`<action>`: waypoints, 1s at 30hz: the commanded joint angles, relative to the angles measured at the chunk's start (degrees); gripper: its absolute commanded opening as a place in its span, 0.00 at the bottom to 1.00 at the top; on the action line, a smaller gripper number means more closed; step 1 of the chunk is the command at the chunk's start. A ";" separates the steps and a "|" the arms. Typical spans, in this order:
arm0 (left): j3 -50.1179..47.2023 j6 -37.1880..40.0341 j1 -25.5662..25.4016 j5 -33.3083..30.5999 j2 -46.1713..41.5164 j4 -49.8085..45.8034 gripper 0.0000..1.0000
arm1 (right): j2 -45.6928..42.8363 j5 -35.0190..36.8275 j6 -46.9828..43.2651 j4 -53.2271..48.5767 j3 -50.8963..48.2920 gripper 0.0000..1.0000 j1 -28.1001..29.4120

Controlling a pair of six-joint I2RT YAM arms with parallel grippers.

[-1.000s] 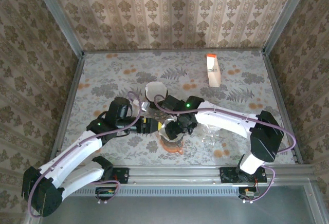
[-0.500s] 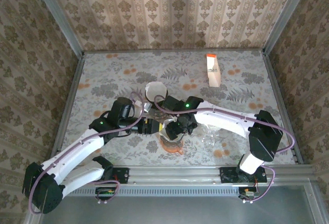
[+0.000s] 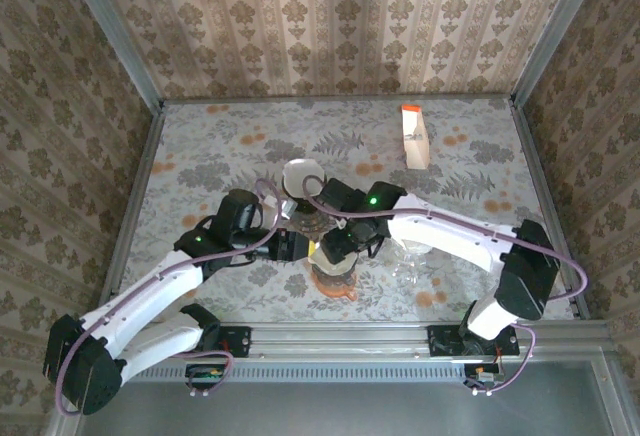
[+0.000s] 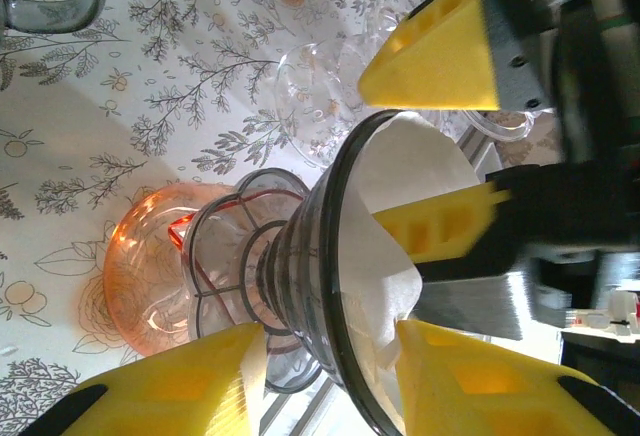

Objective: Place the coffee filter in the dripper

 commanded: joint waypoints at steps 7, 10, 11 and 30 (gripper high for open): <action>0.64 0.05 -0.47 0.19 0.19 0.43 0.41 | -5.85 2.57 1.11 -5.39 1.46 0.74 -0.09; 0.66 -0.13 -0.46 -0.28 -0.05 0.38 0.44 | -6.34 2.66 1.53 -5.78 0.65 0.72 -0.14; 0.73 -0.10 -0.43 -0.48 -0.23 0.33 0.48 | -6.48 2.67 1.68 -5.70 0.43 0.71 -0.14; 0.59 -0.31 -0.41 -1.73 -1.26 -0.74 0.49 | -8.80 3.32 0.61 -4.77 1.47 0.67 0.41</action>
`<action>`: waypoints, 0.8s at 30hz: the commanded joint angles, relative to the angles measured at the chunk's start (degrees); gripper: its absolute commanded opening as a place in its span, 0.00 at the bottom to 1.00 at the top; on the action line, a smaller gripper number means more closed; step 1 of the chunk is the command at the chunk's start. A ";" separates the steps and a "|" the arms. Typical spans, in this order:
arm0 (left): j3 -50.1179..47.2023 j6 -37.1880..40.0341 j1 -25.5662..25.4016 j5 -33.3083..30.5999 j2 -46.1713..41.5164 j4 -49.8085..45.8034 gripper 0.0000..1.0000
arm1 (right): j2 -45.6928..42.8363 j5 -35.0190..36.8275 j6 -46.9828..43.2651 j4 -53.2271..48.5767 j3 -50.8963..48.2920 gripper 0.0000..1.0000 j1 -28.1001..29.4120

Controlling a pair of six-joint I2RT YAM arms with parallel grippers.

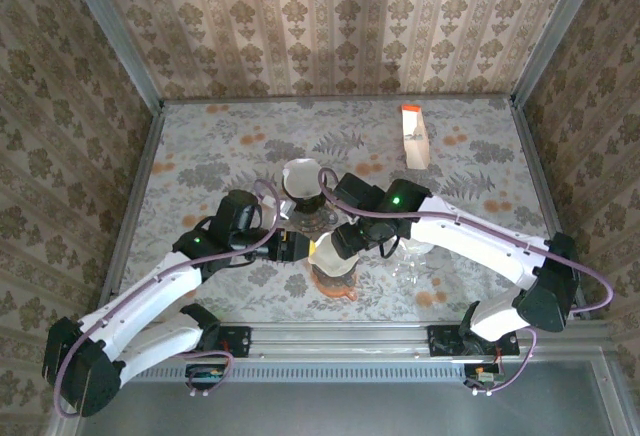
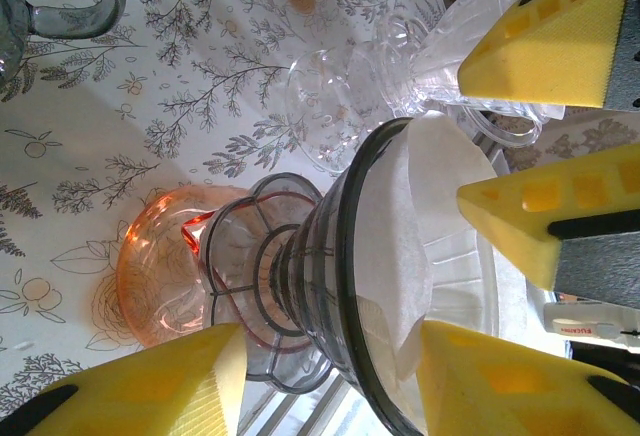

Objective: Place the coffee filter in the dripper

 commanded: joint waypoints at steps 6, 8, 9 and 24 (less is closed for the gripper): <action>0.11 -0.19 -0.36 0.23 0.64 1.10 0.48 | -2.63 0.28 -1.39 -0.90 1.60 0.67 1.17; -0.10 -0.20 -0.37 0.31 0.90 1.26 0.48 | -2.38 0.39 -1.32 -0.80 1.61 0.69 1.52; -0.15 -0.18 -0.37 0.32 0.99 1.31 0.47 | -2.22 -0.10 -1.31 -0.38 1.38 0.69 1.70; 2.18 0.58 -0.36 -0.83 -1.72 -1.56 0.59 | 0.57 -0.83 -1.59 1.00 1.45 0.75 4.19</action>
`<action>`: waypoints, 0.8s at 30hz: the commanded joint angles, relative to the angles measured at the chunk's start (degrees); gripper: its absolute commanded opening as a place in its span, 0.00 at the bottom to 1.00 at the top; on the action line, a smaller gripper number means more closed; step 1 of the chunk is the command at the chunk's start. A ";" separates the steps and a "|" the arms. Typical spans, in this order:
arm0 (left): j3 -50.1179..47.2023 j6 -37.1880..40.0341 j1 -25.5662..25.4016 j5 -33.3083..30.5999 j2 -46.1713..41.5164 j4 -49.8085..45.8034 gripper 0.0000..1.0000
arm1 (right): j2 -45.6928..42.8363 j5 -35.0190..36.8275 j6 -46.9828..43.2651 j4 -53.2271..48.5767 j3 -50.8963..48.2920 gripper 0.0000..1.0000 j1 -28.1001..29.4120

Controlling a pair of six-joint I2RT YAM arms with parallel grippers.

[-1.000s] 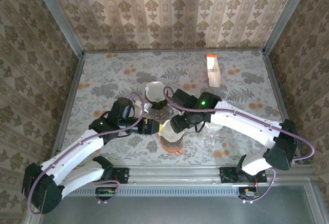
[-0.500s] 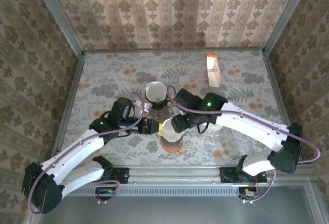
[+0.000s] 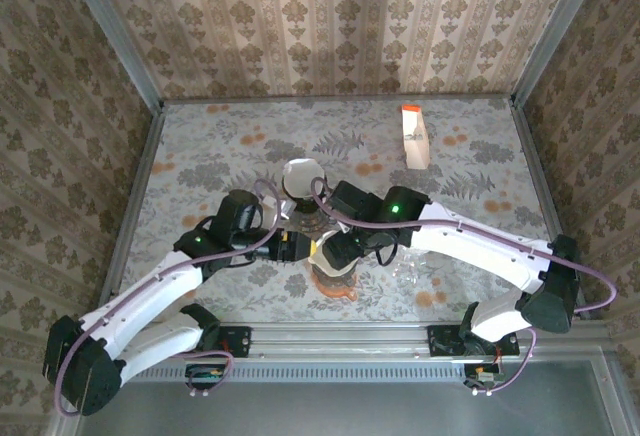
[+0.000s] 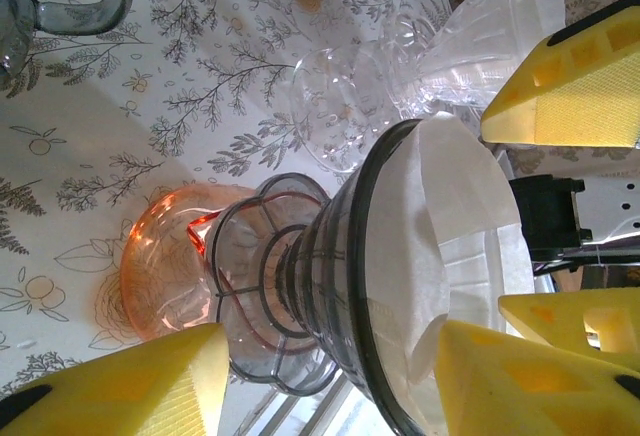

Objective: Place the coffee filter in the dripper

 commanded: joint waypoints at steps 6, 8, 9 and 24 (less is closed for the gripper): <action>2.44 0.60 -0.29 -0.36 -2.65 -1.85 0.58 | 0.17 1.23 0.39 0.38 0.44 0.75 0.08; 2.31 0.51 -0.20 -0.11 -2.75 -1.66 0.54 | -0.22 1.81 0.43 0.36 0.54 0.75 0.08; 2.26 0.51 -0.29 -0.03 -2.75 -1.62 0.53 | -0.34 2.06 0.38 0.25 0.60 0.75 0.08; 0.77 0.16 -0.28 0.61 -1.15 -0.46 0.36 | -2.62 5.92 1.09 0.23 0.53 0.75 -0.19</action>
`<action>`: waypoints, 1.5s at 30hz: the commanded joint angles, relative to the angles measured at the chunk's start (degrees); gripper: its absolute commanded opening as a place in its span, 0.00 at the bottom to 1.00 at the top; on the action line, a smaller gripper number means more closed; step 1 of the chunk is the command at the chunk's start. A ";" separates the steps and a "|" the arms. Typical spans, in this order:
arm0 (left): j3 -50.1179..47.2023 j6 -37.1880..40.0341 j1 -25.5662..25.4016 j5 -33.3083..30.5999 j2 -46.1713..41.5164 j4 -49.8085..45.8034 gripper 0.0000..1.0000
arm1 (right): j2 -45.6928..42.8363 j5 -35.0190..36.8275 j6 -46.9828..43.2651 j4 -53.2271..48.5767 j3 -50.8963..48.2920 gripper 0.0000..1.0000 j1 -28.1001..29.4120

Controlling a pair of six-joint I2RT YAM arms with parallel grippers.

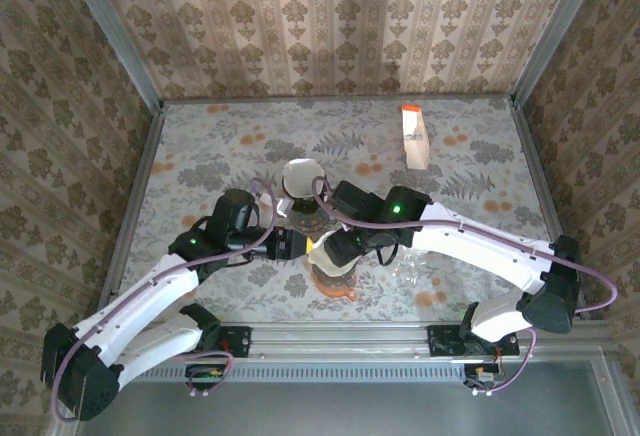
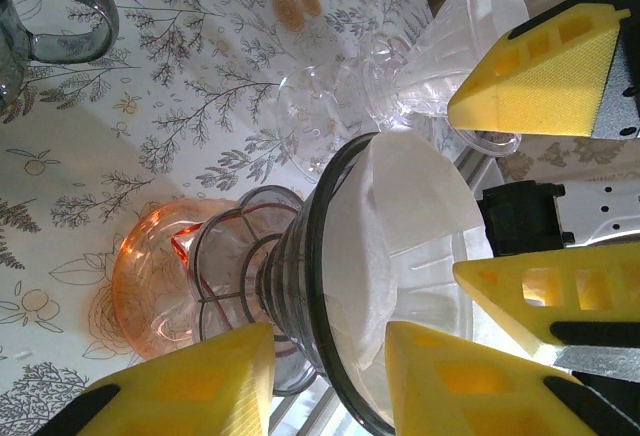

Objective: Place the coffee filter in the dripper

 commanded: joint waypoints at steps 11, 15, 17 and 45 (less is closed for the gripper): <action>3.80 1.73 1.58 -3.05 -2.75 -5.08 0.78 | -7.06 8.94 -0.78 0.66 3.35 0.78 -0.85; 4.90 1.37 4.01 -3.52 -5.00 -6.02 1.00 | -10.35 12.50 -1.75 2.60 3.37 0.79 -1.04; 5.33 1.19 5.52 -3.92 -6.38 -6.37 1.00 | -12.45 14.57 -2.05 4.08 2.66 0.79 -1.21; 7.10 19.75 29.75 -44.41 -2.33 8.60 1.00 | -36.59 35.82 -1.65 26.43 -22.88 1.00 -12.61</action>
